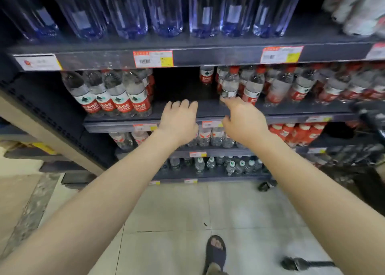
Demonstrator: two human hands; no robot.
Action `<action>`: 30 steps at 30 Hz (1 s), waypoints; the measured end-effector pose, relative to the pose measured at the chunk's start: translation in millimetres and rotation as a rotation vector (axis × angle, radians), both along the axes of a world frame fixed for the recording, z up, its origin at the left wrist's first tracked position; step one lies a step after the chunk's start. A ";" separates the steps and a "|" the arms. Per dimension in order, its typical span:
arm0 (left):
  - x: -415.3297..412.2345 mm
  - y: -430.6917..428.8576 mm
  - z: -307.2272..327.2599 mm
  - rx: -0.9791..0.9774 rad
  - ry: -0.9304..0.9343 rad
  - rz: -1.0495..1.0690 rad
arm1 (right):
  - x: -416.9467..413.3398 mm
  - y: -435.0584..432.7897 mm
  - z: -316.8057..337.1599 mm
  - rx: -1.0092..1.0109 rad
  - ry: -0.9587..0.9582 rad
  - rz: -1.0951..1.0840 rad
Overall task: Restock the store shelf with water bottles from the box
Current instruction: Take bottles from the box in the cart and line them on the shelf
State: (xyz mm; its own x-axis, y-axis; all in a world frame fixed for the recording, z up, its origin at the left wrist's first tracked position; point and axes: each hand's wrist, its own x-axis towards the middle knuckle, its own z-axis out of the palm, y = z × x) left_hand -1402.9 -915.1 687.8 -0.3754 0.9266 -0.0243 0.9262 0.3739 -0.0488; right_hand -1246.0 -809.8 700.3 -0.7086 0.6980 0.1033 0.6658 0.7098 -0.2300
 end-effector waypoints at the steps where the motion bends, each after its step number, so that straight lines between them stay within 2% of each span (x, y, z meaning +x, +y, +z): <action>1: 14.0 -3.9 15.9 0.006 -0.003 -0.023 | 13.5 -6.1 16.1 -0.009 0.001 -0.017; 8: 124.6 0.3 125.1 0.101 -0.027 -0.162 | 130.7 -12.6 111.5 0.013 -0.071 -0.165; 15: 278.1 36.3 187.9 0.155 -0.153 -0.331 | 296.2 12.6 168.6 -0.012 -0.045 -0.319; 24: 528.1 99.9 199.3 0.083 -0.205 -0.410 | 557.5 50.8 197.2 -0.085 -0.065 -0.400; 30: 645.2 148.9 179.0 0.027 -0.210 -0.485 | 675.0 84.2 182.5 -0.175 -0.103 -0.448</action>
State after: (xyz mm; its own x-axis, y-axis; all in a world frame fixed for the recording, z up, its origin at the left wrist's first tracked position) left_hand -757.7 -766.2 866.8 0.1072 0.9939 -0.0271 0.9818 -0.1015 0.1604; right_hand -571.0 -725.6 882.9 -0.3350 0.9372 -0.0973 0.9223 0.3051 -0.2373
